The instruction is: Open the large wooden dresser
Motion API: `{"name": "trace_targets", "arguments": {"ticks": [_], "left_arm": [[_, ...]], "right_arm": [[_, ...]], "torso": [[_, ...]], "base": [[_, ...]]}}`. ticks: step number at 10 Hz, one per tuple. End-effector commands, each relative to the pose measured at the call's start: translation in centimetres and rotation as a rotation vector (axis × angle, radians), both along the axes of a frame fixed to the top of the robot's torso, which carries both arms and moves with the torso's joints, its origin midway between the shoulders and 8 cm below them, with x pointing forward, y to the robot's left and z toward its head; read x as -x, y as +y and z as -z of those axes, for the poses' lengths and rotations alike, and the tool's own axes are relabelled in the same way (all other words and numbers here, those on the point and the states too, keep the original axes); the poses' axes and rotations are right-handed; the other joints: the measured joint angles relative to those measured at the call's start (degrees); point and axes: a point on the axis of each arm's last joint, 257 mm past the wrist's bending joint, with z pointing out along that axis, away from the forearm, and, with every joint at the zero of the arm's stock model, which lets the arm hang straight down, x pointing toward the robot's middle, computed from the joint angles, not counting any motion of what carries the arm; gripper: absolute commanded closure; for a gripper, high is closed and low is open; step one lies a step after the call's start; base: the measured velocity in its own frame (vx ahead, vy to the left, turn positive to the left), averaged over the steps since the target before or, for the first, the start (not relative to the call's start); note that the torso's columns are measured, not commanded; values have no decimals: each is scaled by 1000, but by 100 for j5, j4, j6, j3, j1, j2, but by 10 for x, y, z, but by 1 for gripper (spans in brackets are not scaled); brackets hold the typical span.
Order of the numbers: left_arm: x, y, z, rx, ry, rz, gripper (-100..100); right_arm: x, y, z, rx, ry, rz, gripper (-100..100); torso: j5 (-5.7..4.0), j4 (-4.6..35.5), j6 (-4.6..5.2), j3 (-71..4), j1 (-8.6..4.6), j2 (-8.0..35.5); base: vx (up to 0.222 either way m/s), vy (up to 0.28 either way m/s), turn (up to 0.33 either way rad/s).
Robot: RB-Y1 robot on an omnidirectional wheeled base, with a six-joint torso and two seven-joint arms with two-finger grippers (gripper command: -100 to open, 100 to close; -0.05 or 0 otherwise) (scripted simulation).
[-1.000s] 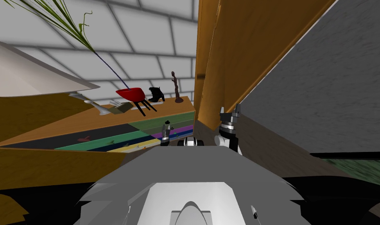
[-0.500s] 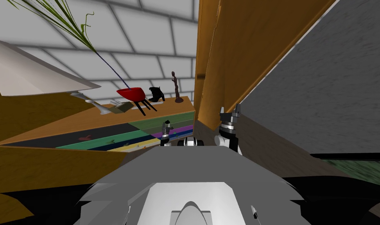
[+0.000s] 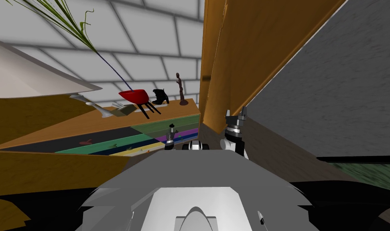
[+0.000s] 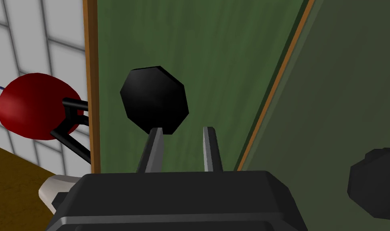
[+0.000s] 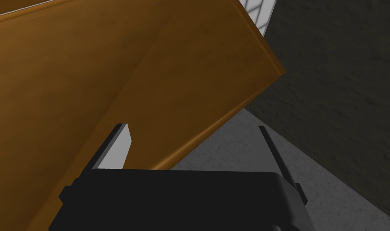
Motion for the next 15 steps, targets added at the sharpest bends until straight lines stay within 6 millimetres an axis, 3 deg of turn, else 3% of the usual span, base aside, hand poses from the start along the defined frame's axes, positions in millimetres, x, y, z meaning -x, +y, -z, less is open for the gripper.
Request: {"name": "trace_targets", "arguments": {"ticks": [1,15], "left_arm": [[-12,3,-3,5,13,-3,-100],[-83,19,-17,45,112,-15,-100]], "right_arm": [[0,0,0,0,0,0,0],[0,0,0,0,0,0,0]], "torso": [[2,-2,1,2,-1,1],[6,-7,1,-7,10,-12]], "base": [[-33,-29,15],[-36,-28,25]]}}
